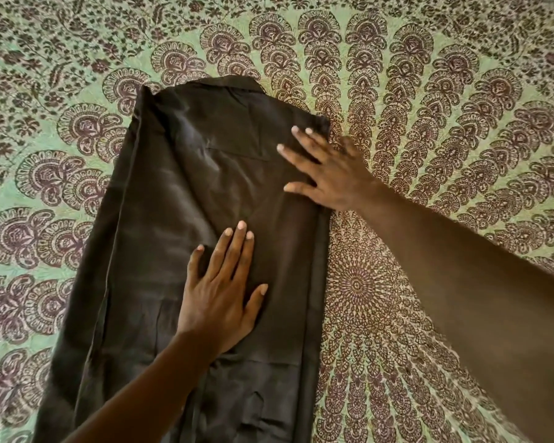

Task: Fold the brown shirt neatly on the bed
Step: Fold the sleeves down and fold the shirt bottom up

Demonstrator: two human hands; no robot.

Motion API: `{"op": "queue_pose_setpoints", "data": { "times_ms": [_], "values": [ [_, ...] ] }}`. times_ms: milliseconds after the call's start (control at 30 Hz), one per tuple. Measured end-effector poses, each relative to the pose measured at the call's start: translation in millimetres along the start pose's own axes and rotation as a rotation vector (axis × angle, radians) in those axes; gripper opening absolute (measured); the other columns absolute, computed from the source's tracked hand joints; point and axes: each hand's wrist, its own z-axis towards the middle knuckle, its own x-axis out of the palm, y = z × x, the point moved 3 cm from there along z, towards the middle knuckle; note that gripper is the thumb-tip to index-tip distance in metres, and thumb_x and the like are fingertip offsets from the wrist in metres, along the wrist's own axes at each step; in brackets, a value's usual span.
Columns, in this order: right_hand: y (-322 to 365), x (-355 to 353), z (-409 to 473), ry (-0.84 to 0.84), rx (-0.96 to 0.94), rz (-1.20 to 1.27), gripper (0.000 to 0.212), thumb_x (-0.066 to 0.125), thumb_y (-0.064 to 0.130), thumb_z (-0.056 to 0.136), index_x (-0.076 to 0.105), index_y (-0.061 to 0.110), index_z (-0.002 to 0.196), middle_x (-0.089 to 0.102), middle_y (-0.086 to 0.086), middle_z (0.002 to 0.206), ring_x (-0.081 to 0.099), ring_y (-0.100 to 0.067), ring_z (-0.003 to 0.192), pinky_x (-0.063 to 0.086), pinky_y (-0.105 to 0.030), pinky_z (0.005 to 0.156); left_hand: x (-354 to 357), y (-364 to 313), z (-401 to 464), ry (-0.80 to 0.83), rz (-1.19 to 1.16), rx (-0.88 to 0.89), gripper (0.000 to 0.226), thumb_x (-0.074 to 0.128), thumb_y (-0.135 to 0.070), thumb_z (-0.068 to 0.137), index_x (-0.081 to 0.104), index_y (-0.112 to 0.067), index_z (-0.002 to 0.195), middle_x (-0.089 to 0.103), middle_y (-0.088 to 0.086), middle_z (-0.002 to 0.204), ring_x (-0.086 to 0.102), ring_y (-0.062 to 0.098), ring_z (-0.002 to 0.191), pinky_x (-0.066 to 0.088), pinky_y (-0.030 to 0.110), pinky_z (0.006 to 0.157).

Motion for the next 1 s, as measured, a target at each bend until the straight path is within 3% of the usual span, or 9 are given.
{"op": "queue_pose_setpoints", "data": {
  "times_ms": [100,167,267,367,500,600,767,867,1000],
  "values": [
    [-19,-9,17,0.023,0.139,0.053,0.090,-0.003,0.089,0.084,-0.004,0.043,0.162,-0.009,0.003,0.174,-0.007,-0.029,0.160,0.008,-0.070,0.122,1,-1,2,0.013,0.020,0.001,0.081,0.033,-0.059,0.100,0.010,-0.016,0.164,-0.001,0.001,0.173,0.008,0.021,0.159,0.016,0.053,0.123],
    [-11,-15,17,-0.050,0.211,0.031,0.089,0.005,0.081,0.093,0.002,0.029,0.165,-0.004,-0.004,0.174,-0.005,-0.031,0.160,0.007,-0.067,0.124,0,0,2,0.024,0.036,-0.001,0.081,0.031,-0.060,0.100,0.010,-0.016,0.164,-0.003,0.001,0.173,0.008,0.021,0.159,0.016,0.053,0.123],
    [30,-11,-10,-0.188,0.092,0.034,0.084,0.023,0.069,0.102,0.015,0.014,0.165,0.003,-0.008,0.174,0.002,-0.030,0.160,0.014,-0.061,0.125,-1,1,1,0.016,0.042,-0.007,0.082,0.031,-0.061,0.099,0.009,-0.016,0.164,-0.004,0.001,0.173,0.007,0.020,0.159,0.016,0.053,0.122],
    [62,16,-47,-0.138,-0.161,-0.003,0.077,0.025,0.066,0.103,0.018,0.021,0.165,0.005,-0.003,0.174,0.005,-0.023,0.161,0.016,-0.057,0.126,-1,0,2,-0.003,0.027,-0.003,0.081,0.034,-0.060,0.099,0.013,-0.015,0.164,0.000,0.002,0.173,0.010,0.020,0.159,0.019,0.054,0.121],
    [27,17,-39,-0.093,0.053,0.054,0.075,0.013,0.078,0.097,0.007,0.042,0.163,-0.003,0.003,0.174,0.003,-0.023,0.161,0.017,-0.067,0.121,-1,1,1,-0.015,0.053,-0.003,0.081,0.033,-0.059,0.098,0.015,-0.015,0.164,0.000,0.001,0.173,0.012,0.020,0.158,0.019,0.053,0.120],
    [8,4,-25,-0.084,0.214,0.087,0.078,0.014,0.076,0.098,0.008,0.035,0.164,-0.004,0.000,0.174,-0.001,-0.029,0.161,0.013,-0.069,0.121,-1,1,1,-0.018,0.048,-0.001,0.081,0.031,-0.060,0.099,0.014,-0.016,0.164,-0.001,0.000,0.173,0.011,0.019,0.158,0.020,0.053,0.120],
    [69,4,-51,-0.168,0.048,0.065,0.070,0.026,0.055,0.105,0.026,0.016,0.162,0.011,-0.010,0.173,0.011,-0.031,0.160,0.024,-0.060,0.123,-1,1,0,-0.046,0.030,-0.005,0.081,0.030,-0.062,0.099,0.012,-0.017,0.164,-0.001,-0.001,0.173,0.010,0.018,0.158,0.018,0.052,0.121],
    [107,24,-87,-0.114,0.146,0.167,0.060,0.029,0.039,0.107,0.027,0.014,0.162,0.006,-0.011,0.174,0.006,-0.031,0.160,0.022,-0.057,0.124,-1,2,-1,-0.063,0.021,0.004,0.080,0.030,-0.062,0.100,0.014,-0.016,0.164,0.002,0.000,0.173,0.012,0.018,0.158,0.019,0.052,0.120],
    [151,45,-134,-0.129,0.176,0.161,0.063,0.026,0.042,0.106,0.028,0.011,0.161,0.010,-0.011,0.173,0.009,-0.030,0.160,0.021,-0.054,0.125,1,4,-3,-0.095,0.017,0.026,0.079,0.027,-0.061,0.100,0.016,-0.015,0.163,0.004,0.001,0.173,0.013,0.019,0.158,0.021,0.053,0.119]
  ]
}}
